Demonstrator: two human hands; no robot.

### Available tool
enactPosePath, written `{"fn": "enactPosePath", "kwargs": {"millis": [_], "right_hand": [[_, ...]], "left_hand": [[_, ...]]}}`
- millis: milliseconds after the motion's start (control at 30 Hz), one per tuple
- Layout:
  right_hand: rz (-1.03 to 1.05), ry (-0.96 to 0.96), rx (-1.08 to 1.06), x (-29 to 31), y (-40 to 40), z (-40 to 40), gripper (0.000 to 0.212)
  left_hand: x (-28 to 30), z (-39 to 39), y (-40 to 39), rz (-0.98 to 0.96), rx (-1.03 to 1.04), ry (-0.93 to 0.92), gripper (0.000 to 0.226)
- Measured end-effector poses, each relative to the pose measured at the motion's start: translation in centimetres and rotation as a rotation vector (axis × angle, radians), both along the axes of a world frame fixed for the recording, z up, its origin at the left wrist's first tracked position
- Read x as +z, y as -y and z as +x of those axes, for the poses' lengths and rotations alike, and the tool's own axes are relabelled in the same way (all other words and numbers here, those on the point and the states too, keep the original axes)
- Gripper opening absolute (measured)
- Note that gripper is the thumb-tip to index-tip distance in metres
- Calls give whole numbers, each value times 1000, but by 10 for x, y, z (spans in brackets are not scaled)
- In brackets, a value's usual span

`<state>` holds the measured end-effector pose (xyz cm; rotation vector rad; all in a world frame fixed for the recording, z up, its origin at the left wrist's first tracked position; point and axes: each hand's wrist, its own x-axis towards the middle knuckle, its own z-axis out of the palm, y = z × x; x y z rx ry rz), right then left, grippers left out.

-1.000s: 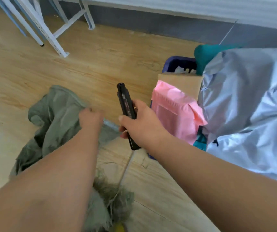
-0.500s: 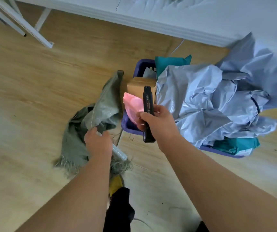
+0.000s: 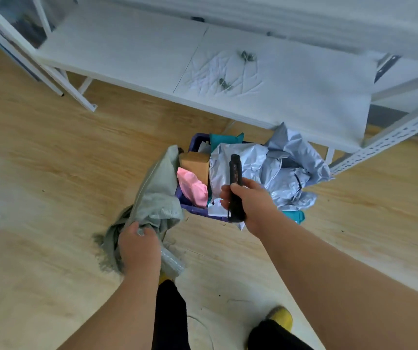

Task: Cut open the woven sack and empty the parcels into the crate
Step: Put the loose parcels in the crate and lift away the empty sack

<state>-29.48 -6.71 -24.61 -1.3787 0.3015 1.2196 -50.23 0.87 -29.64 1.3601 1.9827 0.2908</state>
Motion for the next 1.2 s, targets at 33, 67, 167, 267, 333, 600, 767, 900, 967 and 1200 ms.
{"fn": "enactPosePath", "kwargs": {"millis": [33,67,167,267,333,600,767,900,967,1200], "right_hand": [[9,1,8,12,8,3,28],[17,3,28,24,17,5,29],[-7,74,177,53,45,10,30],[-38,190,343,81,69,13,27],[-57,283,458,99,83,15,23],[-99,878,457,160,113,12,33],[-298,1039,414,196,144,37,29],[-440,1200,234,220,179,45,14],[-500,1249,134,234,203,47,14],[-715,1241,-266,294,318,77,9]], "left_hand": [[14,7,8,27,-18,-9,41],[29,14,16,59,-38,-17,40],[75,39,42,138,-78,0,38],[112,64,62,151,-101,56,35],[133,80,72,120,-116,196,32],[212,136,79,121,-666,366,43],[249,165,91,410,-1142,132,33],[274,177,103,675,-1460,-116,22],[289,188,119,584,-1595,-67,20],[331,212,180,563,-1683,-256,19]]}}
